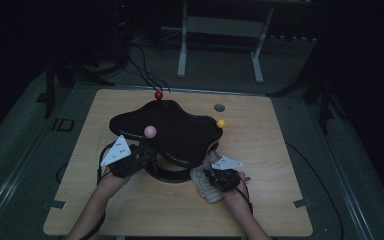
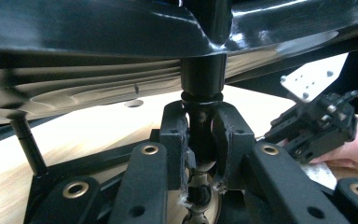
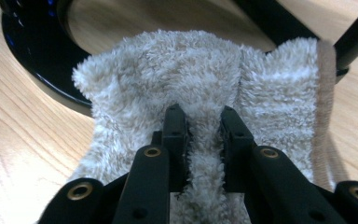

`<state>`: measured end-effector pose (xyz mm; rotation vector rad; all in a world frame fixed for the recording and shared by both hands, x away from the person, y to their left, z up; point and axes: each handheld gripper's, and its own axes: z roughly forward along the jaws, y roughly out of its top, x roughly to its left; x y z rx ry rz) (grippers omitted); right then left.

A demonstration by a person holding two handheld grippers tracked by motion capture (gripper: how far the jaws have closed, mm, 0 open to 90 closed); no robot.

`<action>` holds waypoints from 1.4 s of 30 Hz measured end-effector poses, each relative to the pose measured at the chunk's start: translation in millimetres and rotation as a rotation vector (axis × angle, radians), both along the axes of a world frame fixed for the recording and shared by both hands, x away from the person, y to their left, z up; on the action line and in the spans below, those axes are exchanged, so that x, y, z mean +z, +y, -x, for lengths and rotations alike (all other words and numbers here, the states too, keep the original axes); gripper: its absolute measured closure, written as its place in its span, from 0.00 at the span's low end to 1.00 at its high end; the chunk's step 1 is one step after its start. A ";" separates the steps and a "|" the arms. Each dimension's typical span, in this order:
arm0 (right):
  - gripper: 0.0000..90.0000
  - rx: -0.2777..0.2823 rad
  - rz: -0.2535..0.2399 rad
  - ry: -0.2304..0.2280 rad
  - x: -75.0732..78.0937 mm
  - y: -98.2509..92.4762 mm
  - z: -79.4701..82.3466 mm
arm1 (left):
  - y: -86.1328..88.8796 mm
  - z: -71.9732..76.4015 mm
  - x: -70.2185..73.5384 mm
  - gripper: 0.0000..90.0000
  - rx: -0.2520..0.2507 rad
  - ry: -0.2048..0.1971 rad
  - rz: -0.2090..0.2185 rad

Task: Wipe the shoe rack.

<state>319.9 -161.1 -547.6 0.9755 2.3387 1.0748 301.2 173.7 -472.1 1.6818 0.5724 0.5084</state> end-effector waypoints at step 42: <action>0.85 -0.047 -0.204 -0.047 34.6 -54.3 54.9 | 8.0 13.5 -61.6 0.97 0.277 0.133 -0.158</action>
